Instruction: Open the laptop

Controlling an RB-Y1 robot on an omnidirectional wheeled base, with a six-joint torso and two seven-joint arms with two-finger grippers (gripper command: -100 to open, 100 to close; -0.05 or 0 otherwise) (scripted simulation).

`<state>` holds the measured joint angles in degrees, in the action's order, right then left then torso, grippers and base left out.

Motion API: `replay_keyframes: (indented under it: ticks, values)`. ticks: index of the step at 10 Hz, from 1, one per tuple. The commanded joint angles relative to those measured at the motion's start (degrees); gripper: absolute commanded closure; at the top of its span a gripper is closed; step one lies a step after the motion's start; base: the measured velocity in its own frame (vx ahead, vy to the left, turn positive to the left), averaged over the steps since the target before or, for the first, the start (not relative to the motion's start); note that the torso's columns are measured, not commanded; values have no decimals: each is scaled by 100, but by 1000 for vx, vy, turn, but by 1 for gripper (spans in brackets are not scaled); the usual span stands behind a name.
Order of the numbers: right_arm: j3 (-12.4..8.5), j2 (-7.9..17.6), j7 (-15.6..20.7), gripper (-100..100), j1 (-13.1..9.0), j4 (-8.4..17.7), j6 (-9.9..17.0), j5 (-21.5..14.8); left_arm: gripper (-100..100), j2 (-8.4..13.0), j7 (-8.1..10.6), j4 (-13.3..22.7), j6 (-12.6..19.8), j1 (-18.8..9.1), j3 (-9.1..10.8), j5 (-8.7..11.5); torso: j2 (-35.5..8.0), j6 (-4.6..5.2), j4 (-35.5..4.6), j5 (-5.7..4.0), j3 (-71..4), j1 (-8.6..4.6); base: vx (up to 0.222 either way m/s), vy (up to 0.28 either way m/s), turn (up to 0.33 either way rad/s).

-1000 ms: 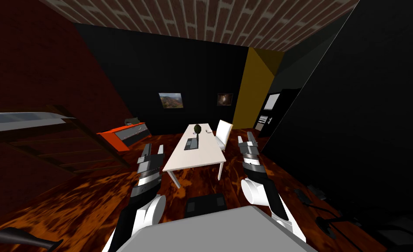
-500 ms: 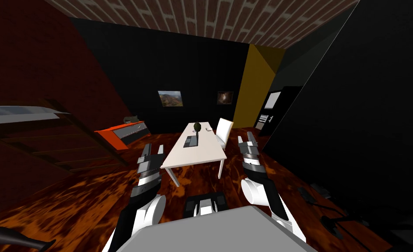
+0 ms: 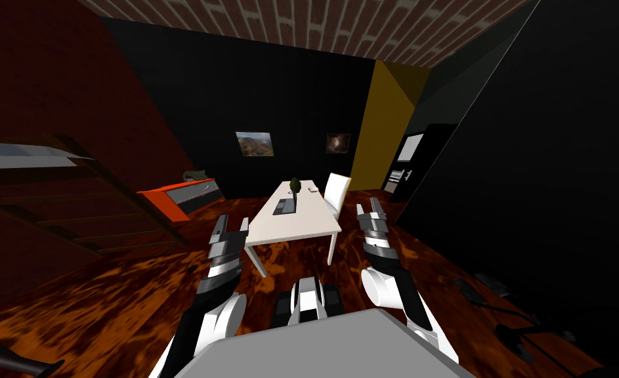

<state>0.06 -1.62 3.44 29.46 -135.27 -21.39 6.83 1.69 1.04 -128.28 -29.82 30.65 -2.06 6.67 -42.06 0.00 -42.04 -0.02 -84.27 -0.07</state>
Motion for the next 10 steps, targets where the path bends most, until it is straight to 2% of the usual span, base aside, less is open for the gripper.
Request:
replay_keyframes:
  ticks: [1,5,10]
  values:
    - [0,0,0,0,0,0,0,0,-100,416,87,231,117,-221,24,62,-11,0,-16,-1,-28,-1,16,-60,23]
    - [0,0,0,0,1,0,0,0,-100,807,313,788,345,-716,89,230,-16,0,-22,1,-34,5,33,-79,34]
    - [1,-1,0,0,0,0,0,0,-100,1097,707,1649,728,-1540,201,525,-25,-1,-25,0,-29,2,40,-120,49]
